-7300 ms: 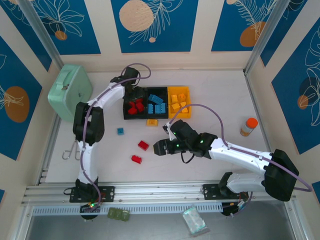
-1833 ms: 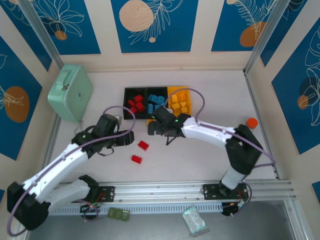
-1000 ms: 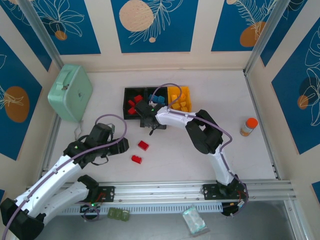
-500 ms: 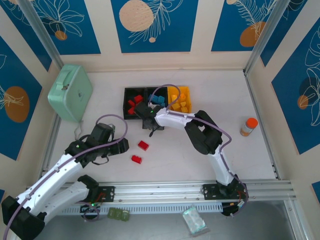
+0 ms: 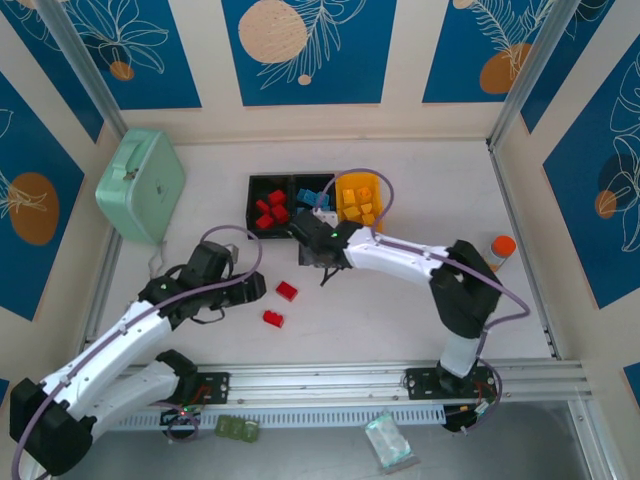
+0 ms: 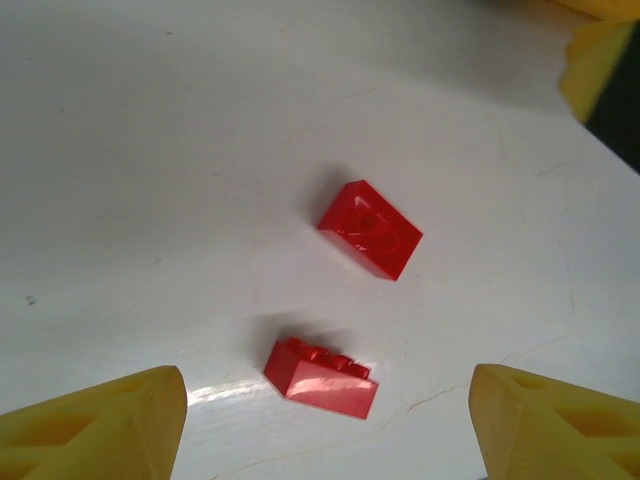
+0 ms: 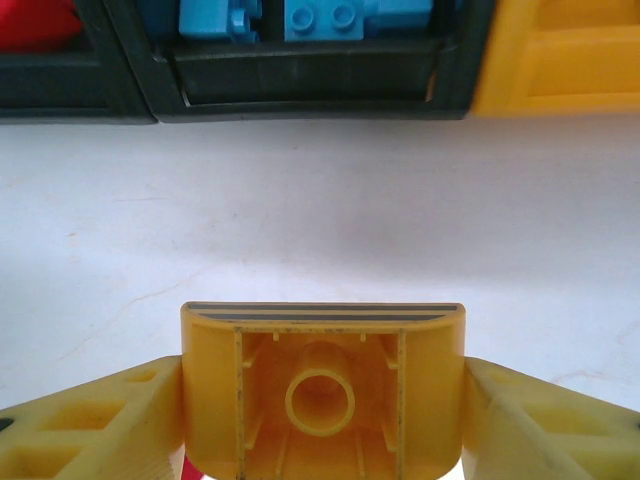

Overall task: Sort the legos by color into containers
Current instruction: Pick up the lego from the center of the table, then place the lego in the container.

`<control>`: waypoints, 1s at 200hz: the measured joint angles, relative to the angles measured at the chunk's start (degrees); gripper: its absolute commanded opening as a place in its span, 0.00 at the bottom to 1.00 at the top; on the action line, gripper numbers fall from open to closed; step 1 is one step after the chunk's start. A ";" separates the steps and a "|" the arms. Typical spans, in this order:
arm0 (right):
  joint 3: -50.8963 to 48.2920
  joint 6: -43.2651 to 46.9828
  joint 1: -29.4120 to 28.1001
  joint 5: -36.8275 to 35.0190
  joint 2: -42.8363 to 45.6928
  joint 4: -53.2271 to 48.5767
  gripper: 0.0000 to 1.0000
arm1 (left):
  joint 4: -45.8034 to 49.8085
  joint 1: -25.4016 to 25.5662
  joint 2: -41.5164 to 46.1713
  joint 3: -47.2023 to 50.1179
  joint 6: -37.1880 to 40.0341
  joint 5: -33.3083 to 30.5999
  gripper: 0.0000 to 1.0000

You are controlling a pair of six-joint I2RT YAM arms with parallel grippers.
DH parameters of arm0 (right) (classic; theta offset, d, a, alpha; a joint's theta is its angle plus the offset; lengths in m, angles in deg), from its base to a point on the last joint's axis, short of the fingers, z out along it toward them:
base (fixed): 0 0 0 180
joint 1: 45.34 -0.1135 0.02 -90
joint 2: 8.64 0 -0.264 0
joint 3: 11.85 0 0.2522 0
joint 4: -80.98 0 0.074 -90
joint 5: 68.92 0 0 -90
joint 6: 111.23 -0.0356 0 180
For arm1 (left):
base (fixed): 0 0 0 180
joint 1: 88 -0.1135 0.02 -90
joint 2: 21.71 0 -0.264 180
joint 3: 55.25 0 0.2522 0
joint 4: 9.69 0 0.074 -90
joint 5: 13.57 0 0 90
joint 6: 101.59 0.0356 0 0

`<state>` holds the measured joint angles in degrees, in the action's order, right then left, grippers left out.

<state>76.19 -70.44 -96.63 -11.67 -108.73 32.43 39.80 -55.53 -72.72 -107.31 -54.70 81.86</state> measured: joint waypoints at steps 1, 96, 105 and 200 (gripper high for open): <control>-0.07 0.02 0.00 0.02 0.17 0.00 0.64 | -0.07 0.02 -0.07 0.00 0.00 0.07 0.74; -4.04 3.30 15.37 5.88 9.81 -2.25 0.64 | -11.17 5.77 -15.91 -7.61 -1.42 2.75 0.73; -2.67 3.65 16.87 6.54 9.31 -2.67 0.64 | -11.87 6.34 -17.35 -9.11 -1.40 2.75 0.73; 20.13 -0.52 27.30 14.45 -9.84 -4.72 0.64 | -14.27 8.20 -22.25 -13.81 -0.31 3.13 0.73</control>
<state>96.32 -70.96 -69.33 2.78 -118.56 27.71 25.52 -47.33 -94.97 -121.13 -55.01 84.99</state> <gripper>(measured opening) 0.643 0.733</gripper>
